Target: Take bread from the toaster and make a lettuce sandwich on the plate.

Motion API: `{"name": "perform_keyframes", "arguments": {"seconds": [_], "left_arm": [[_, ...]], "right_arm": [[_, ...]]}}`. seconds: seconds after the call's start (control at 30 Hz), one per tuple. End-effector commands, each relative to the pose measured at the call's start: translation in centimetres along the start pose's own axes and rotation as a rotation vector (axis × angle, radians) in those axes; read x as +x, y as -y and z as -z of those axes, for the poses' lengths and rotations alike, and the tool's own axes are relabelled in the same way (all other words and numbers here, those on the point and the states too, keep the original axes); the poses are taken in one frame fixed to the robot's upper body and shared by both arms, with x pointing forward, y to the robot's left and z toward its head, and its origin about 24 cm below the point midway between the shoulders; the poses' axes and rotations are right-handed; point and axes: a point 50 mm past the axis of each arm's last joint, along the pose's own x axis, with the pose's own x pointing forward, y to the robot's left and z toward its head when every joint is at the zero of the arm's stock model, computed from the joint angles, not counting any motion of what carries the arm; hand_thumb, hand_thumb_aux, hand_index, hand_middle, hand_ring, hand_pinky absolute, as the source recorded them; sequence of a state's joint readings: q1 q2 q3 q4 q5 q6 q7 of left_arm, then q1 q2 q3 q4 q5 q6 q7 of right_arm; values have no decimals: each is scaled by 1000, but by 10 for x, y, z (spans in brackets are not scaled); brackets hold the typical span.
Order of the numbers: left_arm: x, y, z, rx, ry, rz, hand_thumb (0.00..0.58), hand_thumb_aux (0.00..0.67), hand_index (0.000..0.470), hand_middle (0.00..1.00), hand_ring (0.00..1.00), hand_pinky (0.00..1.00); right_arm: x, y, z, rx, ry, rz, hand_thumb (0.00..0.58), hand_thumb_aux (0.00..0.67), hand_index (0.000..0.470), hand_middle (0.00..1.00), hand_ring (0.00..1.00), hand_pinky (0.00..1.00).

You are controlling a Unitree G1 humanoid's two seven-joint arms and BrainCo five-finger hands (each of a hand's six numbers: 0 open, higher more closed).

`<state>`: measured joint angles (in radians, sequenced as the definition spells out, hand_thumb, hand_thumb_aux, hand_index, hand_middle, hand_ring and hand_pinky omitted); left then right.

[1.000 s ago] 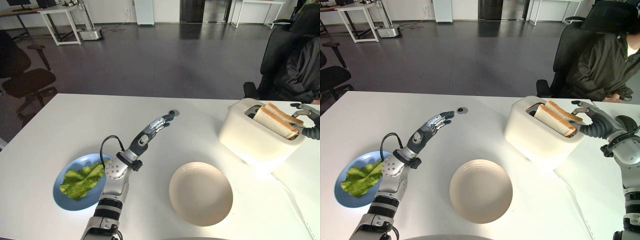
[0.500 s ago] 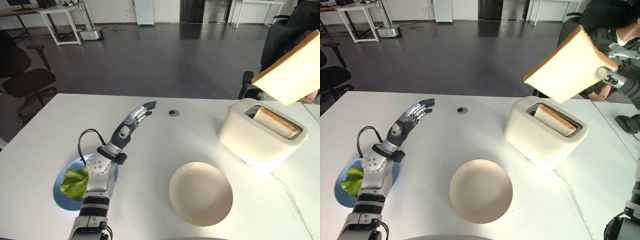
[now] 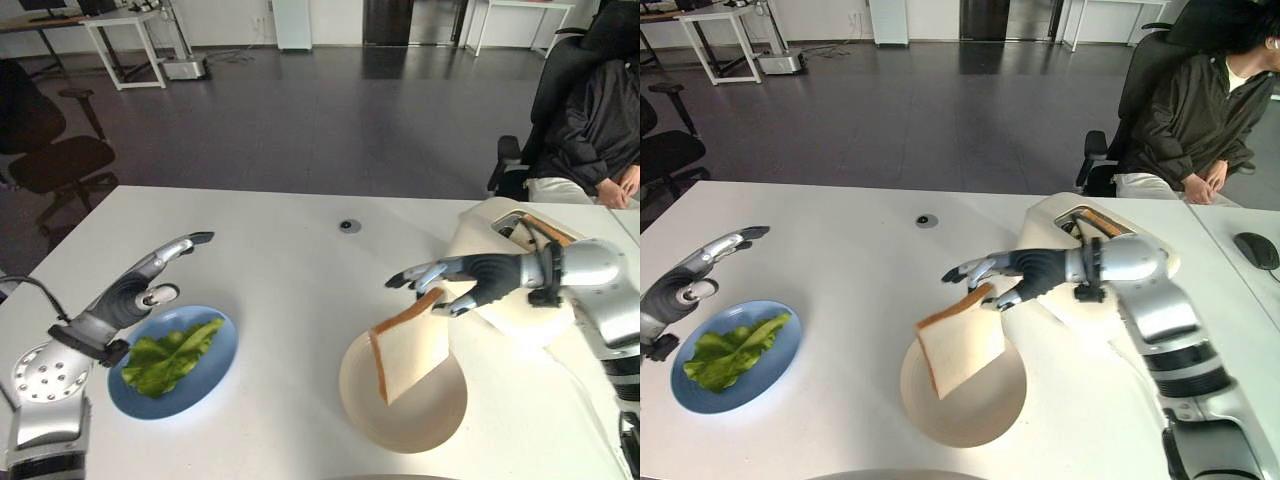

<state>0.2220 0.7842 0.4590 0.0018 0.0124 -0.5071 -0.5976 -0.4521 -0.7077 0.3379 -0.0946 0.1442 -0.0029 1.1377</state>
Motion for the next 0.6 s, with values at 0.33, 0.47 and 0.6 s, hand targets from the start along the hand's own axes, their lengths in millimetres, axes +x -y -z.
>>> {"name": "perform_keyframes", "arguments": {"seconds": [0.33, 0.47, 0.6], "left_arm": [[-39, 24, 36, 374, -520, 327, 132, 81, 57, 0, 0, 0], [-31, 33, 42, 442, -541, 346, 452, 355, 249, 0, 0, 0], [-24, 39, 45, 499, -530, 335, 514, 444, 311, 0, 0, 0]], "right_arm": [[37, -7, 24, -113, -144, -61, 0, 0, 0, 0, 0, 0], [35, -4, 17, -139, -110, -41, 0, 0, 0, 0, 0, 0], [30, -4, 11, -161, -87, -42, 0, 0, 0, 0, 0, 0]]}}
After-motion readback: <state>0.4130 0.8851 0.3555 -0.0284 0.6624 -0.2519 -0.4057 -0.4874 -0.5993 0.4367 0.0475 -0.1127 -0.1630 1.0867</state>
